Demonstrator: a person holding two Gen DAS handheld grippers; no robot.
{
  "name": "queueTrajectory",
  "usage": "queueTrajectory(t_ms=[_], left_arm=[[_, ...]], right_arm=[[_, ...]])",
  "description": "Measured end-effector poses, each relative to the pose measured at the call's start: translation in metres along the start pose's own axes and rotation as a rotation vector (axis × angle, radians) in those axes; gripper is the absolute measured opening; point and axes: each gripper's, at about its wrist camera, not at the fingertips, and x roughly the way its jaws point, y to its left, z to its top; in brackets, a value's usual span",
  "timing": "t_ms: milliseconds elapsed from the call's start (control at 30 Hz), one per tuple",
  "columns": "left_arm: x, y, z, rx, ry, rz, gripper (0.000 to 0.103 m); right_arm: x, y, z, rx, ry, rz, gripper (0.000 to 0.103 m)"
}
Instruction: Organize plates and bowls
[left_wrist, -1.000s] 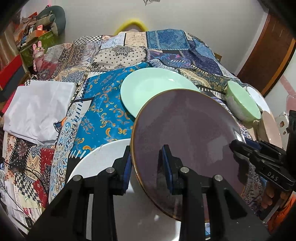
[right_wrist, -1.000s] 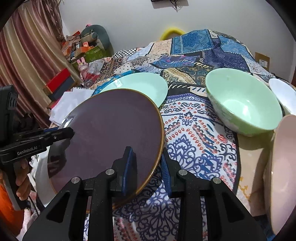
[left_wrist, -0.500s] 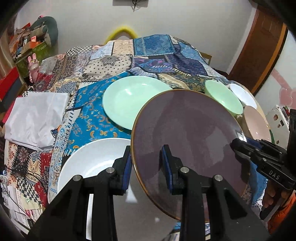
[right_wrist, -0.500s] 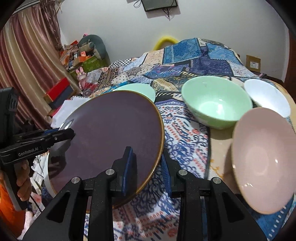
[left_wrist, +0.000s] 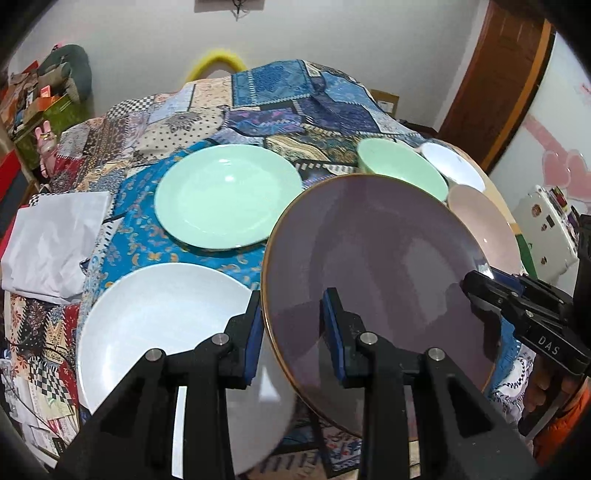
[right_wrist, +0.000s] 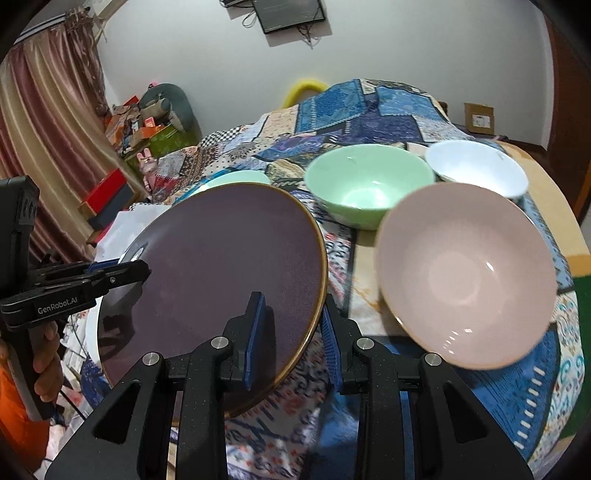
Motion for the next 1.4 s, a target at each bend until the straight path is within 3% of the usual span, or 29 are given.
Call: queueTrajectory(t_ms=[300,800,1267,1400], left_arm=[[0.021,-0.022,-0.008,0.031,0.064,-0.003,0.031],[0.059,-0.020,-0.014,0.018,0.151,-0.008,0.031],[0.063,-0.019,-0.015,0.021,0.156,-0.009,0.031],[0.046,-0.017,-0.010,0.011,0.102,-0.019,0.031]], right_arm=[[-0.001,-0.018,-0.019,0.044,0.033,-0.024,0.027],[0.012,-0.035,-0.032,0.094,0.079,-0.027,0.027],[0.012,-0.032,-0.032,0.066,0.087,-0.057,0.030],[0.004,-0.030,-0.032,0.050,0.078,-0.075,0.030]])
